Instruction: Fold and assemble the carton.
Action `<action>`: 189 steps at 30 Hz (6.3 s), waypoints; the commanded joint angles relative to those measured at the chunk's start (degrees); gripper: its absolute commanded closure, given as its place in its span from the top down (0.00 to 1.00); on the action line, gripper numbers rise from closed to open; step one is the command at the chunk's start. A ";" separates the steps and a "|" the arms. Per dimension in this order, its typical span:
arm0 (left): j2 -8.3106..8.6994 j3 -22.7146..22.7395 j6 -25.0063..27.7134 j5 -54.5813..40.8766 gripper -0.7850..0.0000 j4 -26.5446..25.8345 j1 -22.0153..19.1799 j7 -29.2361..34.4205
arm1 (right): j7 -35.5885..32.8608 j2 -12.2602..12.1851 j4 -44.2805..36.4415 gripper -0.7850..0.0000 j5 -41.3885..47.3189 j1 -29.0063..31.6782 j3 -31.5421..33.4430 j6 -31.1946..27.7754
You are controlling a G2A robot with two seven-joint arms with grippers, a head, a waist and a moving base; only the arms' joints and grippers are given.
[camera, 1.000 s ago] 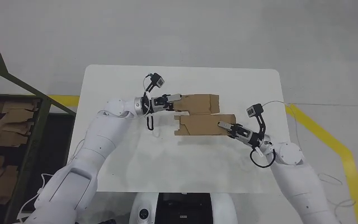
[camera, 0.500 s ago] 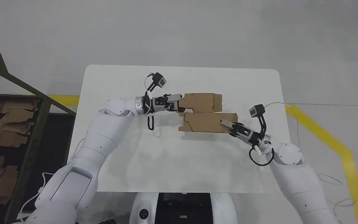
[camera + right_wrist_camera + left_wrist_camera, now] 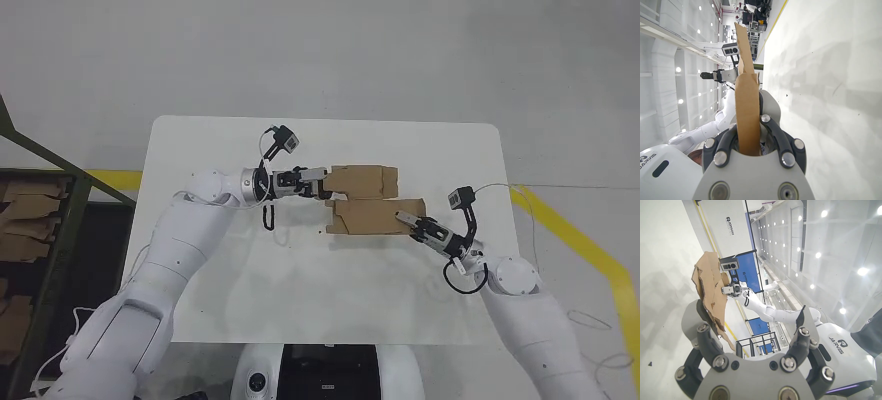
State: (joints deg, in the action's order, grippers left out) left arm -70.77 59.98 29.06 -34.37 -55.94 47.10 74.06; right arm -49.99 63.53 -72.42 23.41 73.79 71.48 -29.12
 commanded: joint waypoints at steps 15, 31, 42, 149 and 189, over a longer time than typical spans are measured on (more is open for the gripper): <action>0.37 0.90 0.73 2.57 1.00 -1.74 0.32 -2.00 | -2.79 0.16 1.11 0.00 3.65 -0.54 -0.10 -0.42; 0.60 1.27 0.11 2.59 1.00 -4.39 0.74 -1.46 | -1.76 0.46 2.24 0.00 3.17 -1.11 -0.72 -0.80; 0.41 0.46 0.74 5.15 1.00 -4.42 0.14 -4.07 | -2.16 0.54 1.07 0.00 3.26 -0.86 -0.94 -0.64; -0.98 -4.23 -1.48 3.78 0.00 1.71 -2.05 2.30 | -17.64 0.41 -3.27 0.96 11.88 -5.50 0.04 -2.84; -0.67 -4.32 -4.37 0.04 0.00 -0.83 -1.34 5.53 | -20.19 2.46 4.36 0.37 13.96 -11.72 -7.03 -1.06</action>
State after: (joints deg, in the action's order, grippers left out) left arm -71.45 55.67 24.76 -34.25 -56.78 45.75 79.53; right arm -70.21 65.98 -68.10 37.56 62.13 64.52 -30.33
